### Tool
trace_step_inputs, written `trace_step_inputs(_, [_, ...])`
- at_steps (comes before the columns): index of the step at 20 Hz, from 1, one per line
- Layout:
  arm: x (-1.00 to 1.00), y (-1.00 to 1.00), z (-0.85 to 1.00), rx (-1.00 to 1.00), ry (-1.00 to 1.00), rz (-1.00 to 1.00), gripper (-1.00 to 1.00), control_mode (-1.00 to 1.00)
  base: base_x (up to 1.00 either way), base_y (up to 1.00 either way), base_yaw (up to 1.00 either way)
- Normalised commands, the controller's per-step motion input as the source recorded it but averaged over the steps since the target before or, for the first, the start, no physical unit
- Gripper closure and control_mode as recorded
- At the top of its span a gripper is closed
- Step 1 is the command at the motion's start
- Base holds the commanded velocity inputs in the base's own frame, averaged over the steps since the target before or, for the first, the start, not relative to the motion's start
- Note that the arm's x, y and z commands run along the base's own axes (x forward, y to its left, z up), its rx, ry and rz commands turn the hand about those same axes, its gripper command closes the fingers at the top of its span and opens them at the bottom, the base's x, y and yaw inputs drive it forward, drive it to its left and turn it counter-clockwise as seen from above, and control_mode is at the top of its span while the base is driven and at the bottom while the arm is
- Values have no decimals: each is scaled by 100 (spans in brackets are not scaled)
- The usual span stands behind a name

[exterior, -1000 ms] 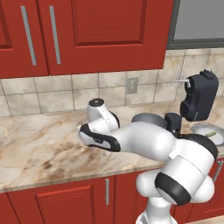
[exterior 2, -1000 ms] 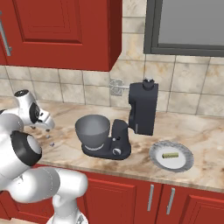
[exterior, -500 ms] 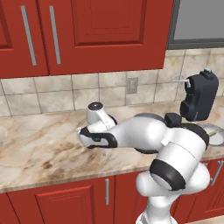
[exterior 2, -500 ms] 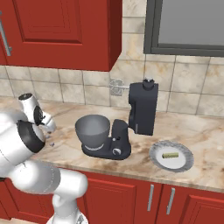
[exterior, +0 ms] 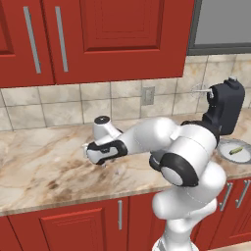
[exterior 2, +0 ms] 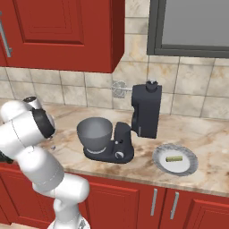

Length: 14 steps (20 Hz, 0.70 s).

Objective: Add butter and sugar cubes to the stand mixer bowl and then turn on the stand mixer to begin making frosting.

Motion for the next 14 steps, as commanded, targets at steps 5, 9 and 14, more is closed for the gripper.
trace_step_inputs(5, [10,10,-18,0,1,-6,-100,-100,0,0,0])
trace_step_inputs(9, [2,0,-21,0,2,-8,-100,-100,0,0,0])
trace_step_inputs(14, [3,0,-22,0,3,-10,-100,-100,0,0,0])
